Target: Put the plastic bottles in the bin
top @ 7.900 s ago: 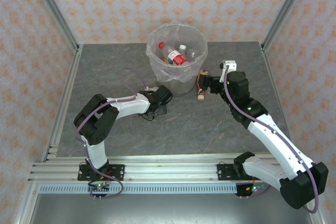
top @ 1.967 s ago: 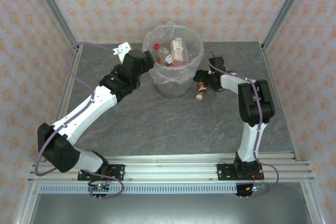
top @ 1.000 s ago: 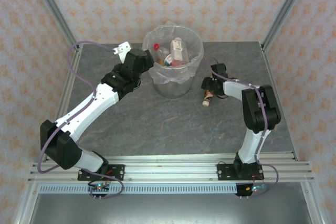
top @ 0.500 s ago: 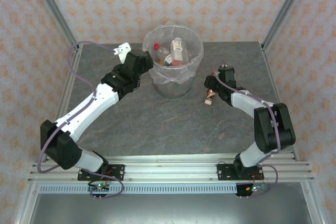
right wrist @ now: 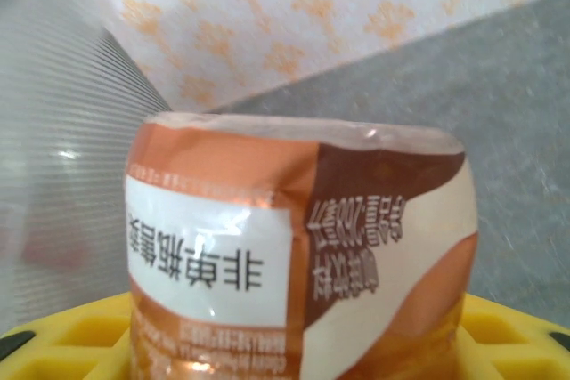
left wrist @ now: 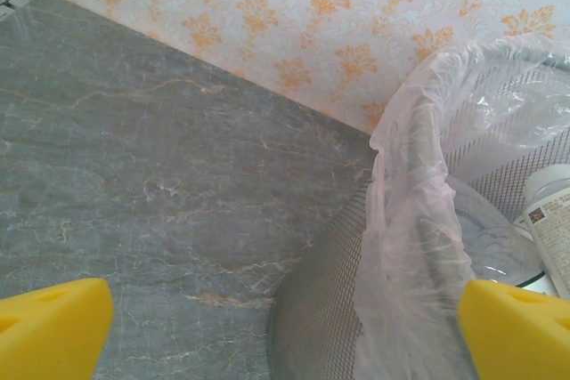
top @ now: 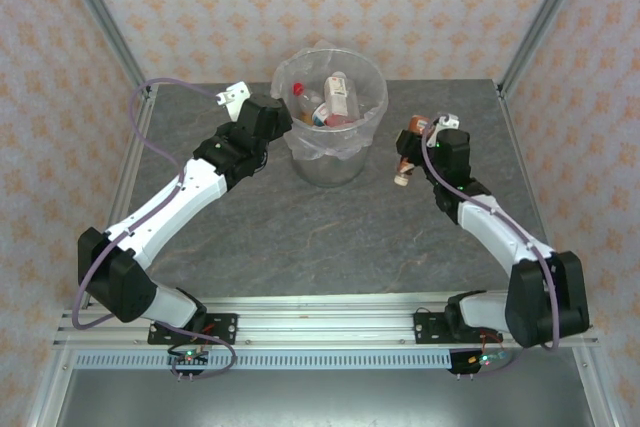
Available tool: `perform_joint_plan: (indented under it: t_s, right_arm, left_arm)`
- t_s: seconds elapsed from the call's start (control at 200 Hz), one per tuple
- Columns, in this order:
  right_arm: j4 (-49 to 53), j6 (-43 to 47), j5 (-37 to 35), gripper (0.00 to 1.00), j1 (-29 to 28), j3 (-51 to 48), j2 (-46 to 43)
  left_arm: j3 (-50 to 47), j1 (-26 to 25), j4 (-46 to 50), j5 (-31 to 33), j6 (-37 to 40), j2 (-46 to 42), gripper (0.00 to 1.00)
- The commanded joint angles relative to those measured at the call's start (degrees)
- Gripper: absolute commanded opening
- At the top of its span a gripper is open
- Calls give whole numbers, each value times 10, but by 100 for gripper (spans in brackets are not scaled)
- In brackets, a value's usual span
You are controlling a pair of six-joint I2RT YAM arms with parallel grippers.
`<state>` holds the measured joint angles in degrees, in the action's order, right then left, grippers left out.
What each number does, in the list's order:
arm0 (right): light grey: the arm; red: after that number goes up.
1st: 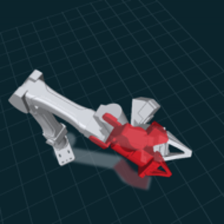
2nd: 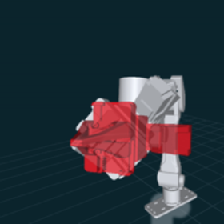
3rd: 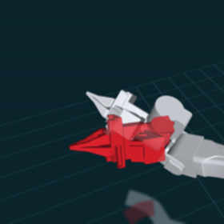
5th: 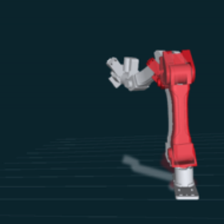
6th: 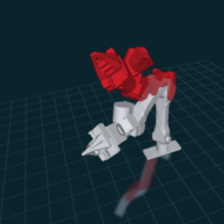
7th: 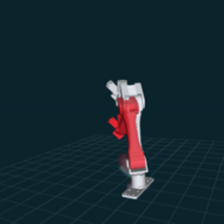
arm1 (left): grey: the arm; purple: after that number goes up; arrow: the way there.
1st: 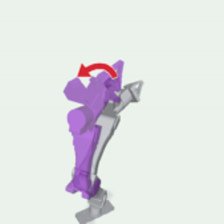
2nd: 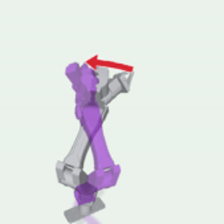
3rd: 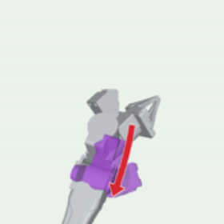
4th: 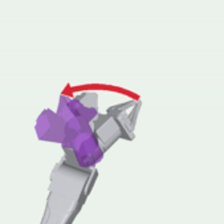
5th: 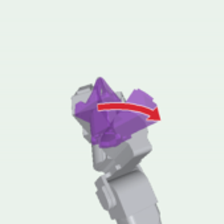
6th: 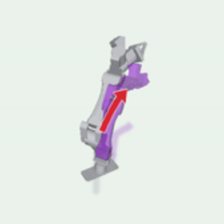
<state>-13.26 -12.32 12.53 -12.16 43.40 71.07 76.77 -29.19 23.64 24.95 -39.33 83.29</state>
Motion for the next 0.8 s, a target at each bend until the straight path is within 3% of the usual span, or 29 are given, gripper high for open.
perform_joint_plan:
  t_s: [0.0,0.48,0.631,0.796]
  right_arm:
    - [-36,14,31,57,2,0,-47]
    - [-72,-59,133,57,-5,76,-98]
    - [-65,-65,164,58,-17,143,-65]
    - [-25,-1,165,58,-51,238,15]
  left_arm:
    - [2,5,9,25,-14,11,100]
    - [-8,6,2,23,-20,1,100]
    - [-10,8,3,25,-20,-1,100]
    - [-6,8,3,15,-20,3,100]
